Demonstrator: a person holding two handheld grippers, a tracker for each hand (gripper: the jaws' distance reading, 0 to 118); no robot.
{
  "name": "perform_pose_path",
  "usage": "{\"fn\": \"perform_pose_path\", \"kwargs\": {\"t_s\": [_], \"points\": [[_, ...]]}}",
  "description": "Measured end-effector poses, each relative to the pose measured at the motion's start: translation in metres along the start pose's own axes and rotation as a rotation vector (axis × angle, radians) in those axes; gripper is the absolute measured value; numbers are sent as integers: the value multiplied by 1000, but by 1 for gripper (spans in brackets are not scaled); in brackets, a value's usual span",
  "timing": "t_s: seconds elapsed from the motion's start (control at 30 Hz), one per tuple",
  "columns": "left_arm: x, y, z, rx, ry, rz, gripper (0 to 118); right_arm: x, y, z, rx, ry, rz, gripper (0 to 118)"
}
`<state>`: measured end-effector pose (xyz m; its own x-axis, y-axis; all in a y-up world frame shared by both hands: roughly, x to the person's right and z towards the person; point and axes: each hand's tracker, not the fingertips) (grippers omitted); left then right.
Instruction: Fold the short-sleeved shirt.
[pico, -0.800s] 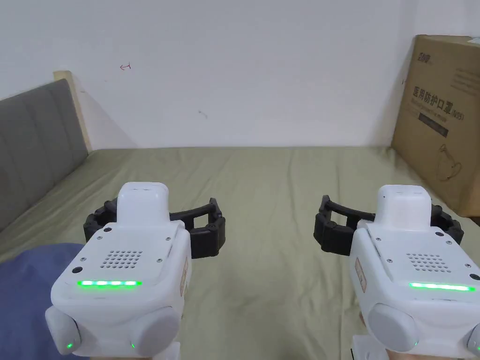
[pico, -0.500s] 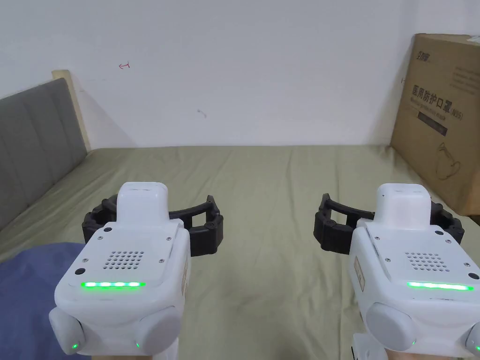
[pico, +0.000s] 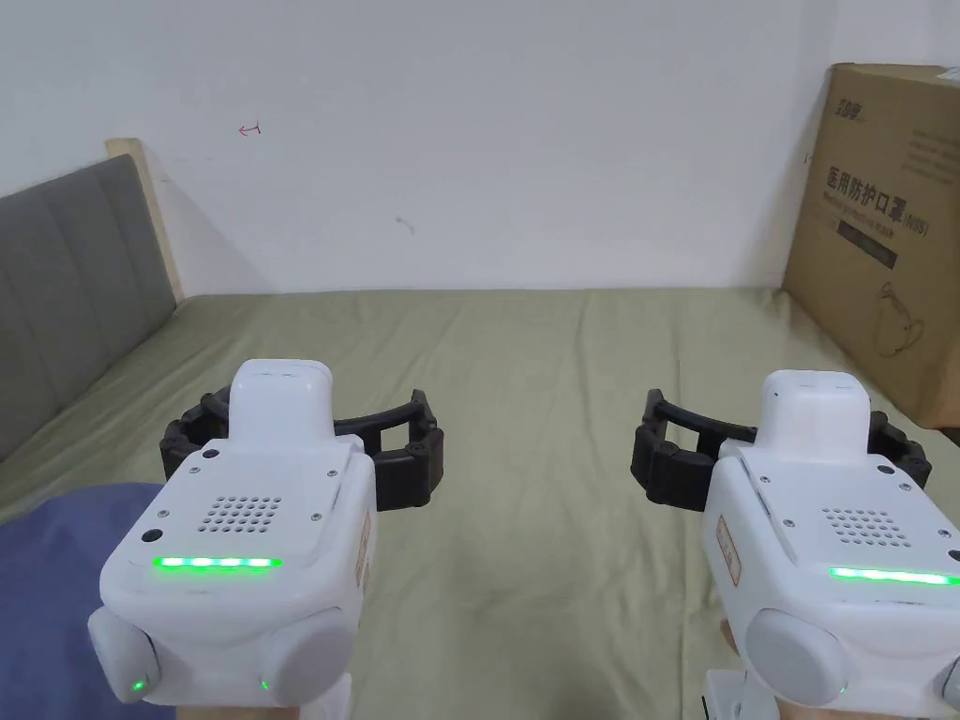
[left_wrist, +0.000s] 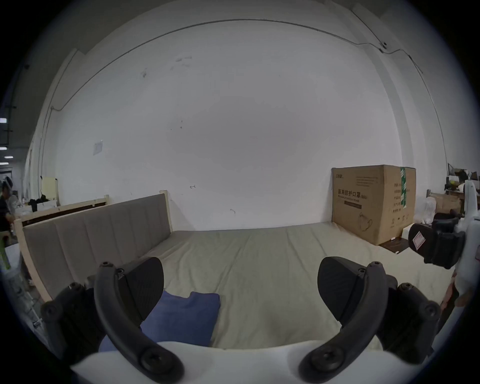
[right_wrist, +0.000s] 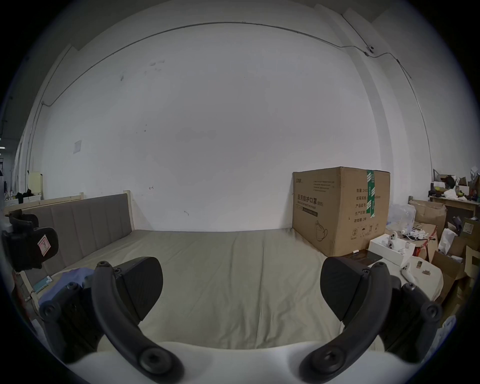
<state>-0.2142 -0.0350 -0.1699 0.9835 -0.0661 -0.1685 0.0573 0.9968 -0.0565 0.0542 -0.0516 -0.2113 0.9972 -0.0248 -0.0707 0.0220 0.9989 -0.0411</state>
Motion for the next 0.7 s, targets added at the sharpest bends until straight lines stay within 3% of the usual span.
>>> {"fn": "perform_pose_path", "kwargs": {"t_s": [0.7], "points": [[-2, -3, -2, -20, -25, 23, 118, -1, 0, 0, -15, -24, 4, 118]]}}
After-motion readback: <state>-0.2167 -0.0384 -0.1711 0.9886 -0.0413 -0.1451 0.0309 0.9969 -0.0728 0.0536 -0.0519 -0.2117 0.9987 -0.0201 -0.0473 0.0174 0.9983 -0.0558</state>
